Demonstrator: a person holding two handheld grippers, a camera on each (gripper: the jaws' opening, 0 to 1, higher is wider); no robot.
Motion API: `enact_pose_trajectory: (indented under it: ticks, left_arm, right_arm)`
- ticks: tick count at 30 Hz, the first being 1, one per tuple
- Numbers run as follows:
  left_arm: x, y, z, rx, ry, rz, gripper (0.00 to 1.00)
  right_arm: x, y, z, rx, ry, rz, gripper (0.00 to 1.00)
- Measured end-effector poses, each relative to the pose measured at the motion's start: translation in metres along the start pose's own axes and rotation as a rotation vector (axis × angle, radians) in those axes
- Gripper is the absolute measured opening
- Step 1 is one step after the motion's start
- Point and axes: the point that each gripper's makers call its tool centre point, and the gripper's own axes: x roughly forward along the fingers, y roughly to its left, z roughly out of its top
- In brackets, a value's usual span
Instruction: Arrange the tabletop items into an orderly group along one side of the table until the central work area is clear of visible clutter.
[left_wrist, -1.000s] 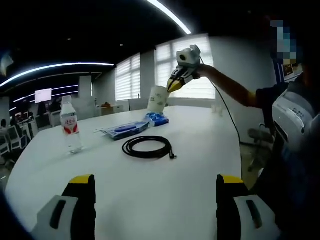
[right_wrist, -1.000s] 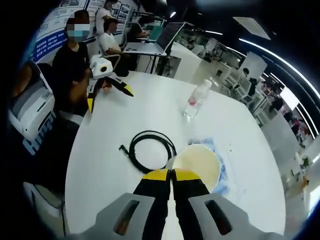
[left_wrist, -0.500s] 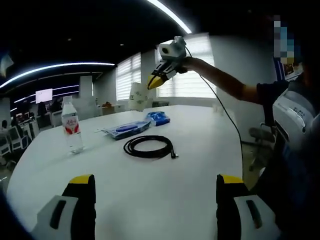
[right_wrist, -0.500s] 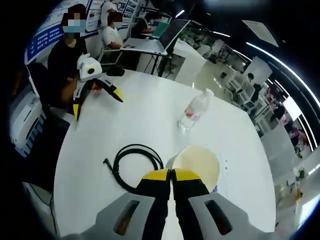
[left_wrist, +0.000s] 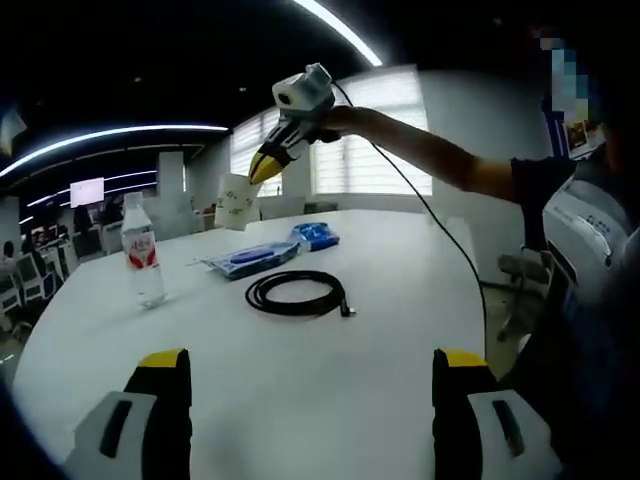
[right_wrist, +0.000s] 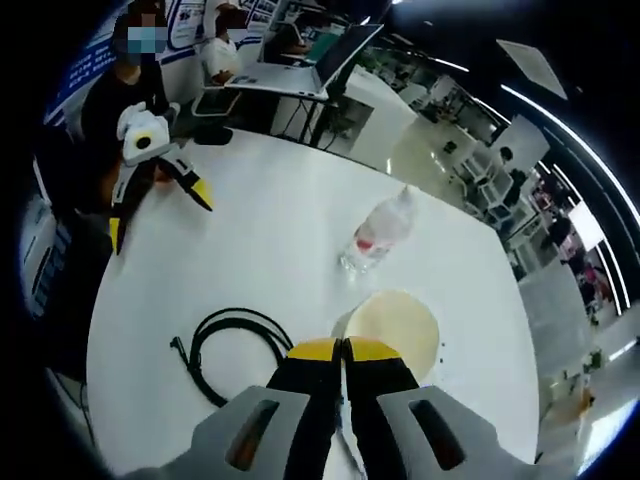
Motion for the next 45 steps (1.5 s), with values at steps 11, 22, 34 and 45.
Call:
enact_pose_trajectory:
  ticks: [11,22,34,45]
  left_arm:
    - [-0.004,0.002,-0.003,-0.005,0.000,0.007,1.00]
    - [-0.007,0.002,-0.004,0.000,0.001,0.005,1.00]
    - [-0.007,0.001,-0.005,0.000,0.007,0.002,1.00]
    - [-0.004,0.000,-0.005,0.000,0.007,-0.007,1.00]
  right_arm:
    - [0.035,-0.007,0.005,-0.007,0.047,0.005,0.00]
    - [0.068,-0.012,0.000,0.006,0.078,0.003,0.00]
    - [0.084,-0.012,-0.002,-0.003,0.098,0.020,0.00]
    - [0.101,-0.013,-0.002,-0.008,0.116,0.037,0.00]
